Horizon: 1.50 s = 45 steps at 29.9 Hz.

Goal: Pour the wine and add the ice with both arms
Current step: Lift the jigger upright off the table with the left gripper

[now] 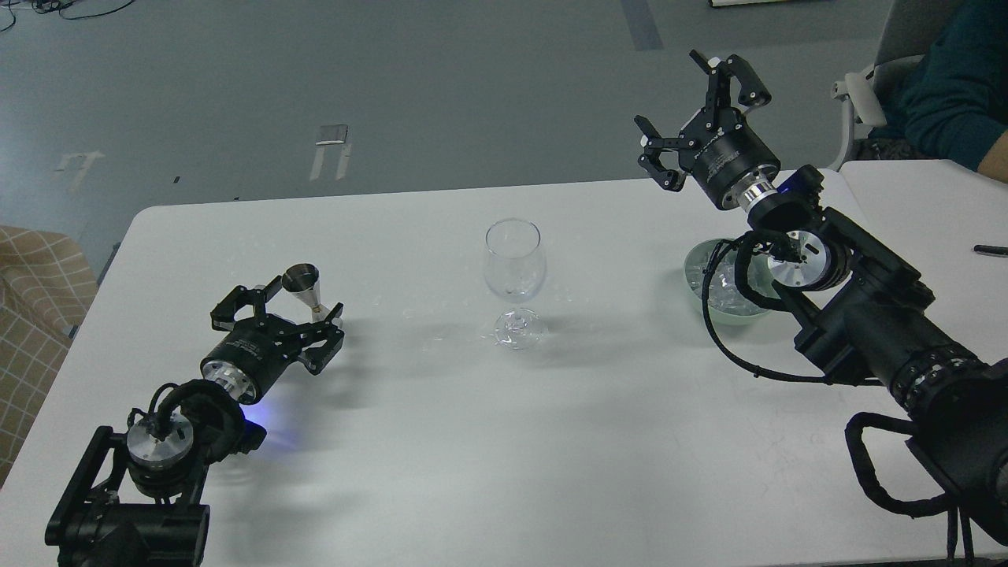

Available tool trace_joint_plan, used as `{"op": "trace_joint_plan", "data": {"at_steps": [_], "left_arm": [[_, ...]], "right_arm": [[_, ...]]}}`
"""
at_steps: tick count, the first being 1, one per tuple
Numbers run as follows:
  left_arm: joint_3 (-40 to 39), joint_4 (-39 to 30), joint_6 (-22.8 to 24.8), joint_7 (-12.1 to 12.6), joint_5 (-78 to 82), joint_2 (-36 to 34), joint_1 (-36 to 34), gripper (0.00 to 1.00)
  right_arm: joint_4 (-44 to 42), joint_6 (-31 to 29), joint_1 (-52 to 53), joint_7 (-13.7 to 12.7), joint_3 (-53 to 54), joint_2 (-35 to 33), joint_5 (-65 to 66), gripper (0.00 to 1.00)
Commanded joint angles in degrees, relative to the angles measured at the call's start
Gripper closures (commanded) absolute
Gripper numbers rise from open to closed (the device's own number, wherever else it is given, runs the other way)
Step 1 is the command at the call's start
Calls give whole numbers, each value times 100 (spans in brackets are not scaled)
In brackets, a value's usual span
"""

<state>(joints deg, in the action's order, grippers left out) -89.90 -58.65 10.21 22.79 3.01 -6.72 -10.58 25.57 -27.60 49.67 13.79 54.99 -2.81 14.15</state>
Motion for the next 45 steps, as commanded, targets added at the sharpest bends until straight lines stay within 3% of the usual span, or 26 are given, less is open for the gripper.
{"op": "trace_joint_plan", "data": {"at_steps": [1,7,9,11,12,15,24,32,36,45], "left_arm": [[7,38,-10,-2,6,31,-93,11],[16,125,-10,7,15,118,-199,12],[16,134,-10,-2,50,162,-225,16],[16,143,-19,-2,94,197,-225,26],[16,143,-19,-2,94,198,-225,26],[16,143,-19,-20,199,224,-225,44],[25,143,-10,-20,261,233,-217,74],[16,134,-10,-108,288,347,-225,82],[-1,134,-10,-160,279,356,-217,96],[-1,-181,-98,-187,261,400,-269,98]], "right_arm": [[0,0,-10,1,3,8,0,0],[0,0,-19,1,3,8,0,0],[0,0,-19,1,3,8,0,0],[0,0,-19,1,3,8,0,0],[0,0,-19,1,3,8,0,0],[0,0,-10,1,3,-9,0,0],[0,0,-10,1,3,8,0,0],[0,0,-19,1,-6,8,0,0],[0,0,-19,1,-6,8,0,0],[0,9,-37,1,-6,8,9,0]]}}
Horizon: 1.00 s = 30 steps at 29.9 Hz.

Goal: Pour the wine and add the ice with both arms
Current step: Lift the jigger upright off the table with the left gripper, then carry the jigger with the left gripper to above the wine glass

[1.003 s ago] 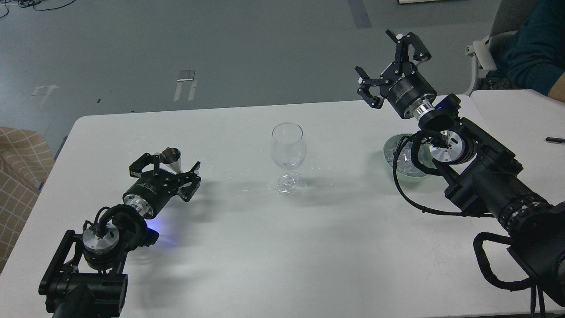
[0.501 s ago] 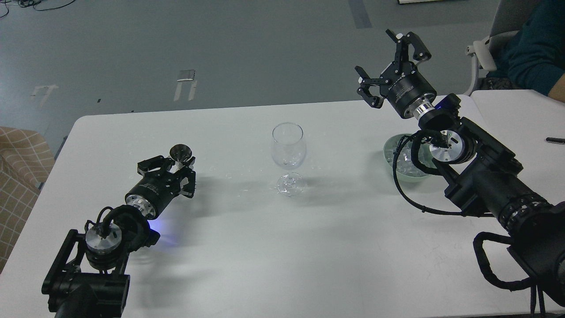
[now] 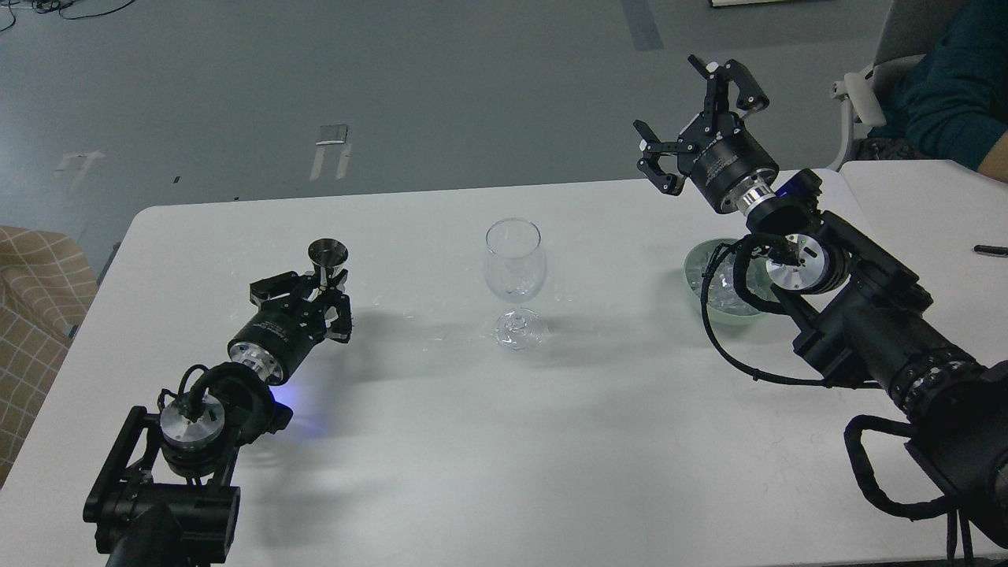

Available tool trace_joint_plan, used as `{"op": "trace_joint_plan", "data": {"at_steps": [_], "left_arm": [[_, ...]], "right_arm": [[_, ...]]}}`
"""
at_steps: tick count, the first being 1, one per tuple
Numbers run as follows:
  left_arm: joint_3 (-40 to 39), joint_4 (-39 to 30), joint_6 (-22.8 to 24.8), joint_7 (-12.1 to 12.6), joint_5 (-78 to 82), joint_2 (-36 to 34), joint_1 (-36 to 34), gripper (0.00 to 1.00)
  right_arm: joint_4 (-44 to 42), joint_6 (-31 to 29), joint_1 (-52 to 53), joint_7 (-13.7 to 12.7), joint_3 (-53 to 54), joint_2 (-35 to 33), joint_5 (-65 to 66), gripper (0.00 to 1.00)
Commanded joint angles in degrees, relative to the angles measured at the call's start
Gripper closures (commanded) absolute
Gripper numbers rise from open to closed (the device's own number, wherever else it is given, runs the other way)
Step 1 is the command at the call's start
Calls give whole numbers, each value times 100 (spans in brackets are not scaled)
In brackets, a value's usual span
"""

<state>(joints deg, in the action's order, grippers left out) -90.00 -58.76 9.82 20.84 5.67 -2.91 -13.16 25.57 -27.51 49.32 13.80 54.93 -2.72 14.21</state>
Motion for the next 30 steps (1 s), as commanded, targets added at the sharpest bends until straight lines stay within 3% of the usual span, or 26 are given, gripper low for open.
{"op": "trace_joint_plan", "data": {"at_steps": [1,8,17,30], "left_arm": [[17,-223,-76,16,-4,18,-20,98],[35,-1066,-901,86,22,-17,-11,98],[201,-2305,-1579,245,22,36,15,98],[984,-2834,-2098,288,338,53,-231,98]], "right_arm": [[0,0,-1,0,0,0,3,0],[0,0,-36,0,0,9,3,0],[0,0,-45,0,0,9,3,0],[0,0,-36,-8,-9,52,3,0]]}}
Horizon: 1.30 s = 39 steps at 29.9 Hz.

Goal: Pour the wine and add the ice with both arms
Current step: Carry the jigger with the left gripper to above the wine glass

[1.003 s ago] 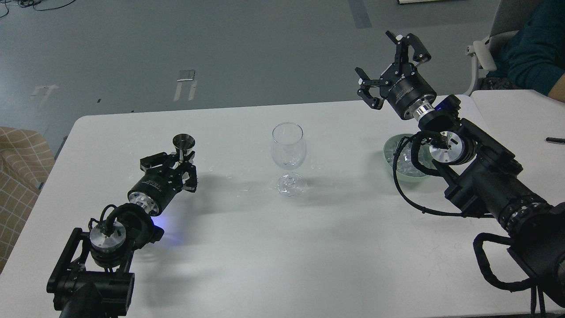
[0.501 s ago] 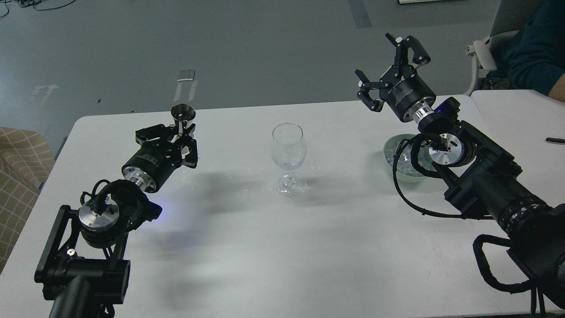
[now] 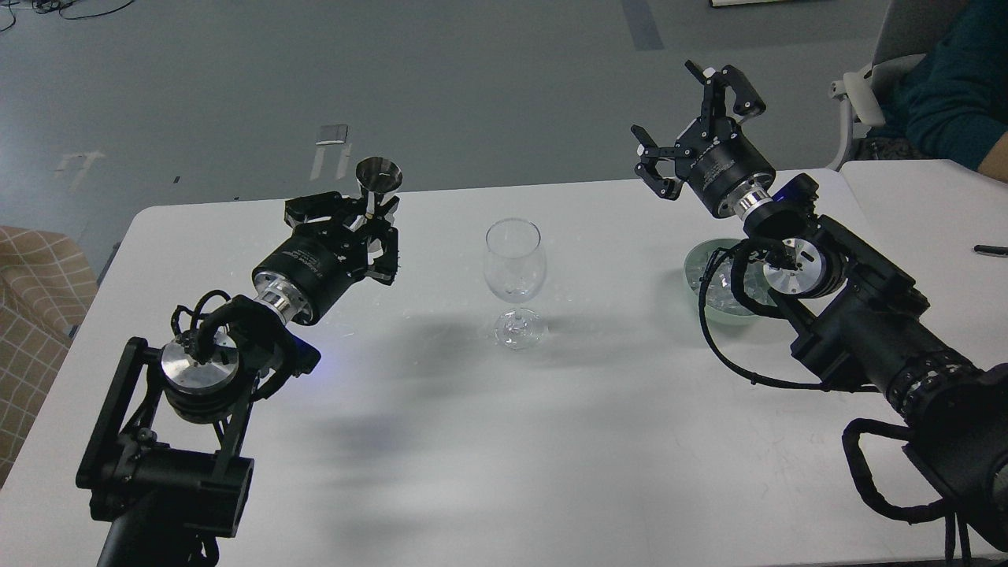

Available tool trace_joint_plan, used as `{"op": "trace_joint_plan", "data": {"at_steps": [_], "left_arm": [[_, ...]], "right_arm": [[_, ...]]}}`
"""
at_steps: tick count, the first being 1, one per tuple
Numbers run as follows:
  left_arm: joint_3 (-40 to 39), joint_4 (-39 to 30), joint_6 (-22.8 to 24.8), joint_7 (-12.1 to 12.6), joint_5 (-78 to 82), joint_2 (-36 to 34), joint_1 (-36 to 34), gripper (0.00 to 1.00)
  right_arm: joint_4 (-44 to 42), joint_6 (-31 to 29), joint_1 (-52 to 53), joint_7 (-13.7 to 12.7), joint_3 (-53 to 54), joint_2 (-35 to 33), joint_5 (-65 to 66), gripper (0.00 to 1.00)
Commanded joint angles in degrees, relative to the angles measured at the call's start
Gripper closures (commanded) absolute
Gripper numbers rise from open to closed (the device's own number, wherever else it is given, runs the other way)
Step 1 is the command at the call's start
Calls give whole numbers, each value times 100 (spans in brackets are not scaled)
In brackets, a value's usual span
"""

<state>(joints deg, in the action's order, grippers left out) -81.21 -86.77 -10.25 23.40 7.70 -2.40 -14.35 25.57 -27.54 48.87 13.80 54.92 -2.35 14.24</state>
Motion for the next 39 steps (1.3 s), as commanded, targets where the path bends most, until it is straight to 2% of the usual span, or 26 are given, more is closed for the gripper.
{"op": "trace_joint_plan", "data": {"at_steps": [1,13,29,39], "left_arm": [[106,-33,-126,33,135,11,-146,98],[641,-33,-636,95,539,125,-761,98],[923,-33,-707,77,1233,240,-771,97],[941,-261,-637,42,1523,240,-709,97]], "right_arm": [[0,-6,9,-9,-8,15,-1,0],[0,-6,0,-9,-8,42,8,0],[0,-6,-35,0,-69,51,8,0],[9,-6,-35,0,-69,51,8,0]]}}
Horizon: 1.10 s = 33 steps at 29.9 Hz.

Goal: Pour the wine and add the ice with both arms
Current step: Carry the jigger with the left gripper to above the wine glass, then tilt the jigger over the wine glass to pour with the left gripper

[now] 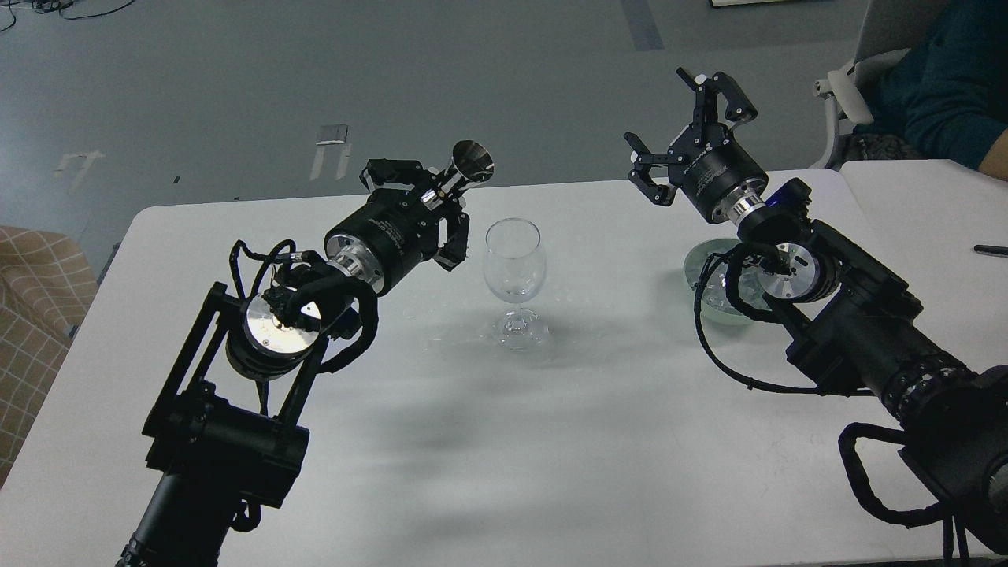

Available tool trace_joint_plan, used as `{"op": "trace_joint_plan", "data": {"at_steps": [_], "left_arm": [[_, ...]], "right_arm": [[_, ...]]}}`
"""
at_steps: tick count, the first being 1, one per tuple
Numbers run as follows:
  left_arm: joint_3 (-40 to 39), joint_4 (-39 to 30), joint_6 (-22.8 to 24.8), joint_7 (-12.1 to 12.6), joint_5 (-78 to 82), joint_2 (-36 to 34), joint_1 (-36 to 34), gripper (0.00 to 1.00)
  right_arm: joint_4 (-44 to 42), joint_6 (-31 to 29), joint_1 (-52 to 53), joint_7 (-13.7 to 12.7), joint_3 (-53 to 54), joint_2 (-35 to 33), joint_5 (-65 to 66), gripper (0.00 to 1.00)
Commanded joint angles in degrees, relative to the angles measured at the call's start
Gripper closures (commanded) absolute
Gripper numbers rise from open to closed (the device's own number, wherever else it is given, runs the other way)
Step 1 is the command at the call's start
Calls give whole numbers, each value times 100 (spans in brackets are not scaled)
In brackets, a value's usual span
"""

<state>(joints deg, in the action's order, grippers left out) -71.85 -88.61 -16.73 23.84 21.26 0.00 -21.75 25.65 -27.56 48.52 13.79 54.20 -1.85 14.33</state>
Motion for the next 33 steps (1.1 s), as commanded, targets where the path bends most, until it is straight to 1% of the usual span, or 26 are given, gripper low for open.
{"op": "trace_joint_plan", "data": {"at_steps": [1,6,14,24,31,33], "left_arm": [[13,-121,38,-2,220,0,48,97],[30,-174,74,-20,352,0,83,97],[30,-227,328,-46,782,0,285,97],[162,-323,355,-204,1178,0,417,97],[197,-403,364,-222,1547,0,496,97],[206,-403,355,-283,1600,0,496,97]], "right_arm": [[2,5,0,1,3,0,0,0],[2,5,0,1,3,0,0,0],[2,5,-9,1,3,0,-9,0],[2,-4,-18,1,3,0,0,0],[11,-4,-44,1,3,-9,0,0],[11,5,-44,10,3,-9,0,0]]}}
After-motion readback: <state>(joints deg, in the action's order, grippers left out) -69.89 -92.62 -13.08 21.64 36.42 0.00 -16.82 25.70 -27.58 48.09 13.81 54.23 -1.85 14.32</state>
